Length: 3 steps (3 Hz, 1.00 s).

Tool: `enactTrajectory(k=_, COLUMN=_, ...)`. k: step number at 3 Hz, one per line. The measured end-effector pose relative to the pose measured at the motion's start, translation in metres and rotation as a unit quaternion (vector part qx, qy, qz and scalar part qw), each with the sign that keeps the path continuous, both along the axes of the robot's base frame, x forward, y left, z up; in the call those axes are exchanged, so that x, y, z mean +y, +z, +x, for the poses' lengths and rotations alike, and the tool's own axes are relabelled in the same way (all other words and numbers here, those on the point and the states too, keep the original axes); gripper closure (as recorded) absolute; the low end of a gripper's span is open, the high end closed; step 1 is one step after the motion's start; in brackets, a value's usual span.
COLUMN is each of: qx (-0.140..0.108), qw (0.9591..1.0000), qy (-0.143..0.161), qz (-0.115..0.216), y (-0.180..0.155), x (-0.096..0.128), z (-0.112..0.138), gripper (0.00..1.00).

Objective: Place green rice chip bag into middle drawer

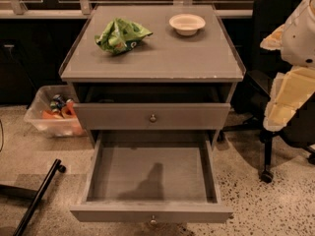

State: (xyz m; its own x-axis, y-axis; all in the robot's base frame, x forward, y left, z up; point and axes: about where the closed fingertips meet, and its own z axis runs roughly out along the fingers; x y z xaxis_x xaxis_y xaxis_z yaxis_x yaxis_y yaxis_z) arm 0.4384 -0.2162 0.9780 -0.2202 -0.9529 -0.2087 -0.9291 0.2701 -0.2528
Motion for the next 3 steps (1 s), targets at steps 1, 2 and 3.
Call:
enactTrajectory(k=1, qx=0.000, qw=1.0000, qy=0.000, qz=0.000, y=0.000, x=0.000, z=0.000, gripper=0.00)
enactTrajectory(k=2, qx=-0.015, qw=0.9997, qy=-0.003, qz=0.019, y=0.005, x=0.009, z=0.013, gripper=0.00)
enactTrajectory(k=3, qx=-0.054, qw=0.9953, qy=-0.005, qz=0.080, y=0.015, x=0.043, z=0.051, gripper=0.00)
